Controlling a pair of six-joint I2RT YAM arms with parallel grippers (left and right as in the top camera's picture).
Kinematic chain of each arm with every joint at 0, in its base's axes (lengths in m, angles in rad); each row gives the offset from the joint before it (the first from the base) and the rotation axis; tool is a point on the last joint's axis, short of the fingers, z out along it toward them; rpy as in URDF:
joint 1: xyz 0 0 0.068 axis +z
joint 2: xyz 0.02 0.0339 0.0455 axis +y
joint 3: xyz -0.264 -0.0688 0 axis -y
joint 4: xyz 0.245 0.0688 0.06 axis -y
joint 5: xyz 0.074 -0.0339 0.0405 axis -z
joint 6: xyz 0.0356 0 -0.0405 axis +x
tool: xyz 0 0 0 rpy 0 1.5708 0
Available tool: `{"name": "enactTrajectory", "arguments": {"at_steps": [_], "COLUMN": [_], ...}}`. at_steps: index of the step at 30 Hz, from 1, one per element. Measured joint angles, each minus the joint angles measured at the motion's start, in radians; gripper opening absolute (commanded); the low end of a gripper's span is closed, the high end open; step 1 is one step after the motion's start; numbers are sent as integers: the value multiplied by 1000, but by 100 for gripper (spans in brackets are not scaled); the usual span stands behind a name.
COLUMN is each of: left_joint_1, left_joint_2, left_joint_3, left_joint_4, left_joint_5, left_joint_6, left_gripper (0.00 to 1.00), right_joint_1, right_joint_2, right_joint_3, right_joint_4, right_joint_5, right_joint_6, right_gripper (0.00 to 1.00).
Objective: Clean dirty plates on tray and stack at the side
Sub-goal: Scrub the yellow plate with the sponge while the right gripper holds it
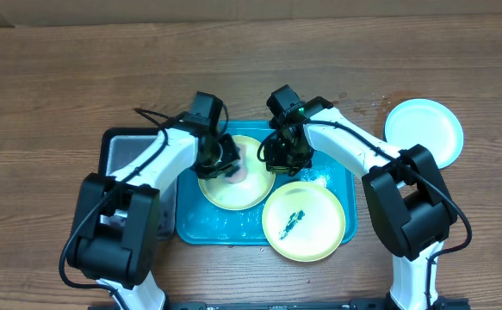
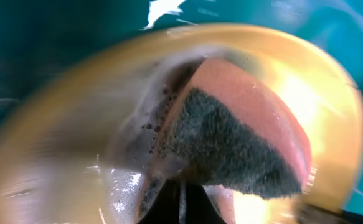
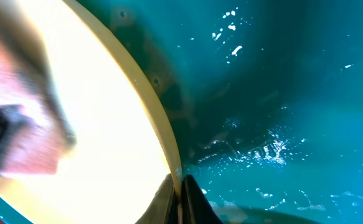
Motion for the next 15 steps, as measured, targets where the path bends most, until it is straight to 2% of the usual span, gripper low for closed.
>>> {"name": "enactTrajectory", "arguments": {"at_steps": [7, 15], "left_joint_1": [51, 49], "left_joint_2": [-2, -32], "left_joint_3": [8, 29], "left_joint_4": [-83, -198], "left_joint_5": [-54, -101], "left_joint_6": [5, 79], "left_gripper": [4, 4], "right_joint_1": [0, 2], "right_joint_2": [0, 0], "right_joint_3": [0, 0], "right_joint_4": [3, 1], "right_joint_5": [-11, -18], "right_joint_6": [0, -4], "right_gripper": [4, 4]}}
